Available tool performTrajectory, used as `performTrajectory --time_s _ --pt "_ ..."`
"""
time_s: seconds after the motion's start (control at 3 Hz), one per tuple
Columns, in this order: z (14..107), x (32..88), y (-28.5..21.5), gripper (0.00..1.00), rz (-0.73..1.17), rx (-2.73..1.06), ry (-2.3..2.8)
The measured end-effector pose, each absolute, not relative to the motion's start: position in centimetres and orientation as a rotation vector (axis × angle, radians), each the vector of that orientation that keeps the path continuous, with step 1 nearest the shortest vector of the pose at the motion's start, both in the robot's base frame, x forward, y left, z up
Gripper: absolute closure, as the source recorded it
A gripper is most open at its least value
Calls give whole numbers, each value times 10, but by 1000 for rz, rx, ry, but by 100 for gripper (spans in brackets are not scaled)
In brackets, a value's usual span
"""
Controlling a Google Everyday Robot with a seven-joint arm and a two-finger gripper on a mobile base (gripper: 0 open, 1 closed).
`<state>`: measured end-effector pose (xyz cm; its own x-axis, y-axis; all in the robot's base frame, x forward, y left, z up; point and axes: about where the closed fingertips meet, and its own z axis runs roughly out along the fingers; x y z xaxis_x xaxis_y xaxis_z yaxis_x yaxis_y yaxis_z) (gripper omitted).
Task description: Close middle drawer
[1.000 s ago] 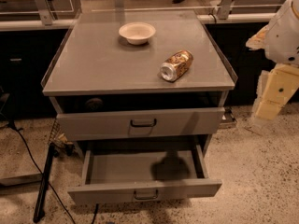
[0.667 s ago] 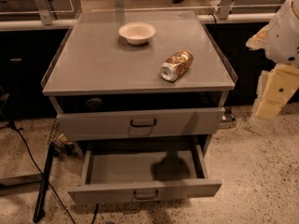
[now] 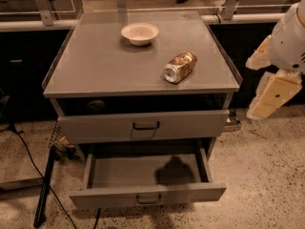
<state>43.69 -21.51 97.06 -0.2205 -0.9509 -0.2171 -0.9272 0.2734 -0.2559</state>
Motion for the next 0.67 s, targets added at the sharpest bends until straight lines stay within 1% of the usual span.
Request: performTrajectory --time_s 0.33,0.67 --pt "946 433 -210 54 -73 -1689 2225" --pt "886 421 -200 85 -1 -1652 2242"
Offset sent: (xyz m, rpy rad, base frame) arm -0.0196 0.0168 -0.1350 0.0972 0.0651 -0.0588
